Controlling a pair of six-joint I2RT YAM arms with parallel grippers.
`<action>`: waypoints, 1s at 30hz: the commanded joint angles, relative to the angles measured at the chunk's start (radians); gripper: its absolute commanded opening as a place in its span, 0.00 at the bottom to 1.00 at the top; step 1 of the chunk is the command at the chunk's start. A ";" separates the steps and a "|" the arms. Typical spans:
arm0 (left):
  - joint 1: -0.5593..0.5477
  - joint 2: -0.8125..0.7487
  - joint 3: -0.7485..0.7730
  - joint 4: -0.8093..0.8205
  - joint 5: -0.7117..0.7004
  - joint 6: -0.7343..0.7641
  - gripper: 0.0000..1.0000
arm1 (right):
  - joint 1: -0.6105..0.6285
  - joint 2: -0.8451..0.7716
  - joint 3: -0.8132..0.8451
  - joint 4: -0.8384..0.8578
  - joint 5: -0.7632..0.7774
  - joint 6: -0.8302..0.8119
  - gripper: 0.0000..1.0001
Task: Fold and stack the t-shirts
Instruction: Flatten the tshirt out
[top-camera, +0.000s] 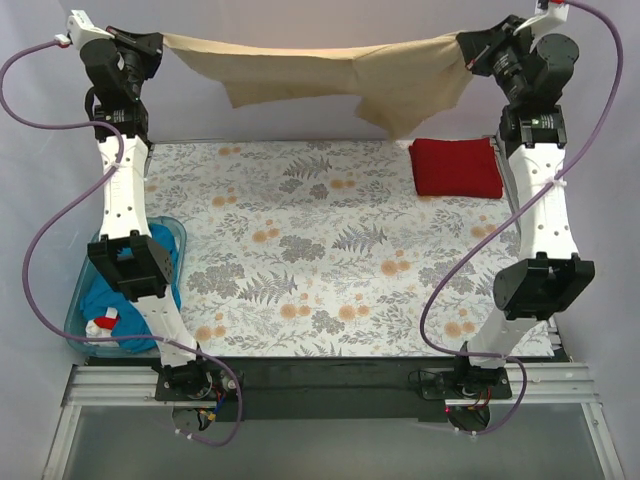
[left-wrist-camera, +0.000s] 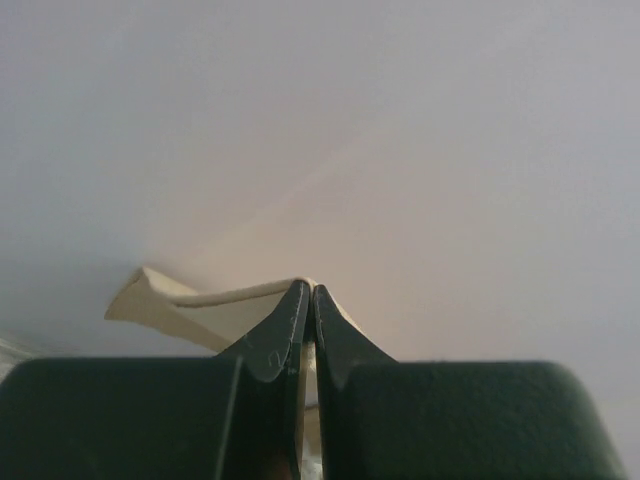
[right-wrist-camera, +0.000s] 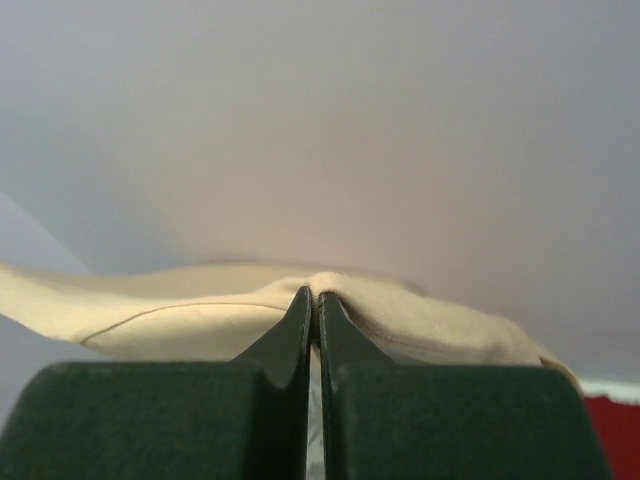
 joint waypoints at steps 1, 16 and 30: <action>-0.002 -0.112 -0.186 0.028 0.025 -0.003 0.00 | -0.019 -0.058 -0.206 0.054 0.007 0.009 0.01; -0.002 -0.519 -1.297 -0.035 -0.034 -0.101 0.00 | -0.082 -0.233 -1.055 -0.142 -0.007 -0.093 0.01; -0.002 -0.609 -1.416 -0.219 -0.102 -0.069 0.00 | -0.085 -0.258 -1.205 -0.219 0.060 -0.115 0.01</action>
